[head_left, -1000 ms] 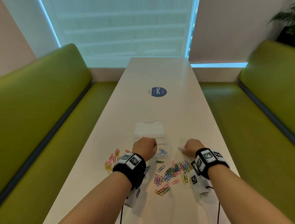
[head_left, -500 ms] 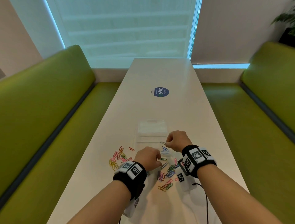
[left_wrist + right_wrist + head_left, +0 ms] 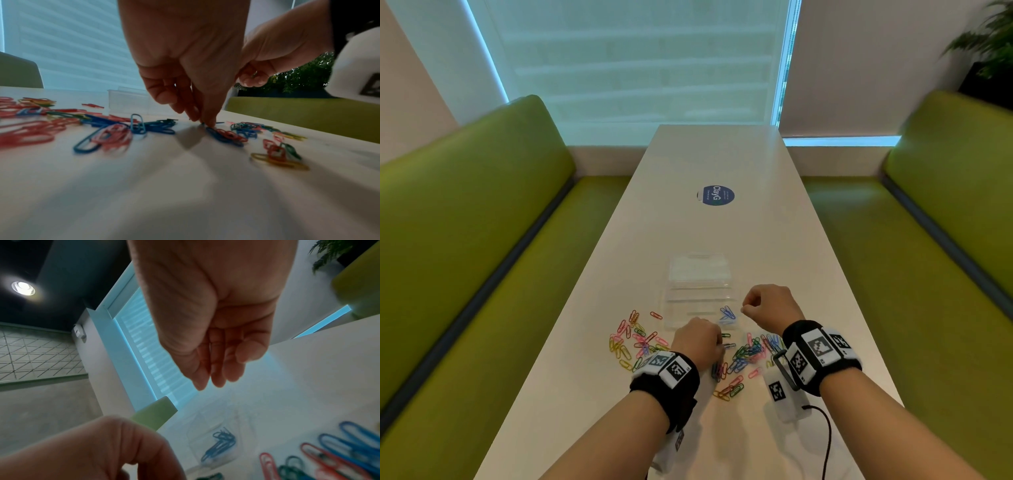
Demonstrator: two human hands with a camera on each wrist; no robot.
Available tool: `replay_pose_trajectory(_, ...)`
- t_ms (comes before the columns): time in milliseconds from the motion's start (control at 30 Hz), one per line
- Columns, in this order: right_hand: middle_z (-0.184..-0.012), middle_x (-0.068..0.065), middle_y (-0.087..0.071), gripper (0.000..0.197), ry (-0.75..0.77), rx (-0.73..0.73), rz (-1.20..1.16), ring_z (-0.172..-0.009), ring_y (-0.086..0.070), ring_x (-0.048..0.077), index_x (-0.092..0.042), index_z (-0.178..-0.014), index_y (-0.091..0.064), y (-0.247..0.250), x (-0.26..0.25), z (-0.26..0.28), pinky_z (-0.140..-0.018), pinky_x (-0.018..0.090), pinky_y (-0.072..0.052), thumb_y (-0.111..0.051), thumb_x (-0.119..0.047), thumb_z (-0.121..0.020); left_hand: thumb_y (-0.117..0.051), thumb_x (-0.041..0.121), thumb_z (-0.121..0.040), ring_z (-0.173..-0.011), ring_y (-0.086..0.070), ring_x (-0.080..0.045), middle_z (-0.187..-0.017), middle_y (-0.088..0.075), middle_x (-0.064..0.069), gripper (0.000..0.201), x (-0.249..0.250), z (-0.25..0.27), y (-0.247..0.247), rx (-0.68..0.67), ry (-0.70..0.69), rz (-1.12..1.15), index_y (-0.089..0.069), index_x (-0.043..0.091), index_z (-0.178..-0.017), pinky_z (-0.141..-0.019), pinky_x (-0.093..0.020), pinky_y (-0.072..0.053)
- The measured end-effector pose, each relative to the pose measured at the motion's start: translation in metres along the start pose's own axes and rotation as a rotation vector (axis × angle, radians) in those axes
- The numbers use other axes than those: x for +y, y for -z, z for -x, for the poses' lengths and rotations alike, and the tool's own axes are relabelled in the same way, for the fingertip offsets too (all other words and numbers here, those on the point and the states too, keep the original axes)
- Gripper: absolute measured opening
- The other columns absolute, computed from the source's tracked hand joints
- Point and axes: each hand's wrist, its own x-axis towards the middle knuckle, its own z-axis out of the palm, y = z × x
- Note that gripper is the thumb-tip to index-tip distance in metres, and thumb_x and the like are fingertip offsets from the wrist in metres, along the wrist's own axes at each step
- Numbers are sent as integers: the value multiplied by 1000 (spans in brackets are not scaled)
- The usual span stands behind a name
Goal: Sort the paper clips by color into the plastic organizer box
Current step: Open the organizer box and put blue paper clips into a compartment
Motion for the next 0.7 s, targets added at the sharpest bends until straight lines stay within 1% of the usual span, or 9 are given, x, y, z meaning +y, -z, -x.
replay_pose_trajectory(200, -94, -2, -68, 10, -3, -29, 26, -92, -61, 15, -18, -88, -69, -4, 14, 20, -84, 31, -52, -61, -22, -85, -50, 24, -90, -103, -58, -23, -107, -64, -8, 25, 1, 3, 0, 39, -19, -15, -68, 10, -101, -82, -32, -49)
replay_pose_trajectory(300, -94, -2, -69, 10, -9, -37, 30, -91, -61, 14, -18, -89, -69, -6, 18, 26, -84, 31, -52, -61, -22, -85, -49, 25, -90, -99, -60, -22, -102, -66, -5, 22, 2, 1, 3, 111, -9, 40, -66, 12, -98, -77, -30, -47)
replay_pose_trajectory(433, -94, -2, -68, 11, -22, -33, 27, -91, -61, 14, -17, -90, -69, -4, 22, 30, -84, 31, -53, -60, -21, -85, -48, 25, -92, -95, -60, -21, -100, -67, -4, 21, 2, -8, 15, 219, 17, 82, -64, 14, -100, -73, -28, -43)
replay_pose_trajectory(567, -89, -2, -65, 10, -34, -45, 43, -89, -60, 15, -16, -90, -69, -5, 24, 35, -82, 30, -53, -60, -19, -86, -49, 19, -92, -101, -59, -23, -106, -65, -7, 20, 3, -20, 26, 251, 45, 93, -64, 13, -104, -81, -31, -47)
replay_pose_trajectory(600, -90, -2, -65, 11, -36, -53, 51, -89, -60, 14, -16, -91, -69, -6, 24, 37, -81, 30, -53, -60, -18, -86, -49, 18, -92, -103, -58, -23, -107, -65, -8, 21, 4, -22, 27, 251, 47, 89, -65, 13, -105, -82, -32, -47)
replay_pose_trajectory(700, -99, -1, -68, 12, -35, -98, 79, -92, -61, 15, -17, -94, -69, -12, 22, 43, -81, 29, -52, -60, -18, -86, -47, 18, -94, -108, -55, -23, -109, -65, -9, 24, 6, -26, 28, 248, 44, 72, -65, 12, -109, -85, -33, -47)
